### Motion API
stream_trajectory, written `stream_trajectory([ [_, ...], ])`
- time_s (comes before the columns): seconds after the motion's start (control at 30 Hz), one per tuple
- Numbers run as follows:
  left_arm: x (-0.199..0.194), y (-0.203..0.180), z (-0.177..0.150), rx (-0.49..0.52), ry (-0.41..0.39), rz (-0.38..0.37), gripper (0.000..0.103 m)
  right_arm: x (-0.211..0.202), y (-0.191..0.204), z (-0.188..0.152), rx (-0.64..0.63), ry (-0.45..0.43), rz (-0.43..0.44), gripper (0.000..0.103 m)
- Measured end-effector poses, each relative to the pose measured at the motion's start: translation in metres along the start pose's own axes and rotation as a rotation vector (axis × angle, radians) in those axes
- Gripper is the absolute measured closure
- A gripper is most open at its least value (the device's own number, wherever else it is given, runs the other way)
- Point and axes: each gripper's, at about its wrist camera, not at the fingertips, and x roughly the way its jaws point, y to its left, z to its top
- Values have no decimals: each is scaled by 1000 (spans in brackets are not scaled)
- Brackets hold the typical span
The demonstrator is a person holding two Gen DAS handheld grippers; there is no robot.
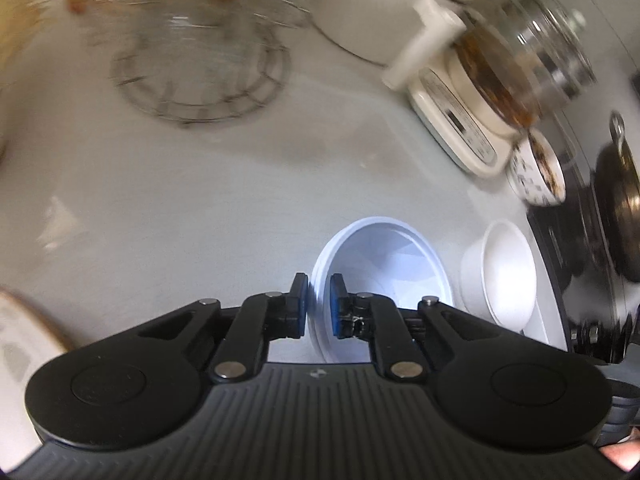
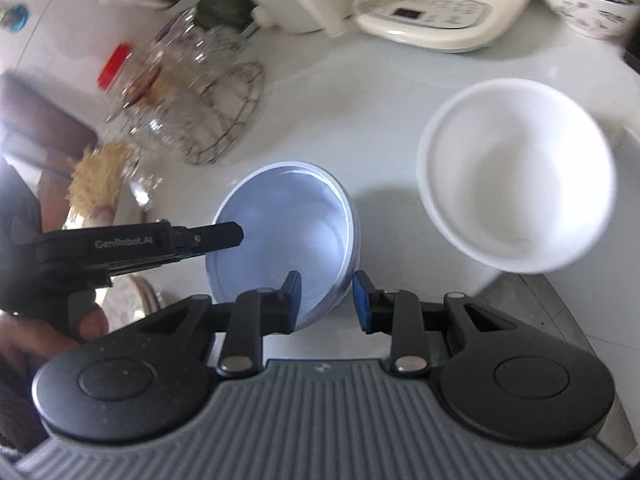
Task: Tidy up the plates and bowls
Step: 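Carry the plastic bowls with the left gripper toward the plate stack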
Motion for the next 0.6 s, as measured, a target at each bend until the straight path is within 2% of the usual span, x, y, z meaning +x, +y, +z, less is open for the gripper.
stream_trajectory([
  [0.23, -19, 34, -12, -110, -34, 59, 89, 20, 31, 9, -115, 43, 26, 71],
  [0.5, -39, 57, -20, -191, -86, 102, 88, 30, 48, 18, -172, 52, 10, 69],
  [0.57, -44, 59, -21, -210, -98, 108, 88, 27, 49, 21, -185, 38, 9, 51],
  [0.6, -47, 58, -21, -218, -105, 114, 87, 25, 50, 23, -193, 27, 6, 46],
])
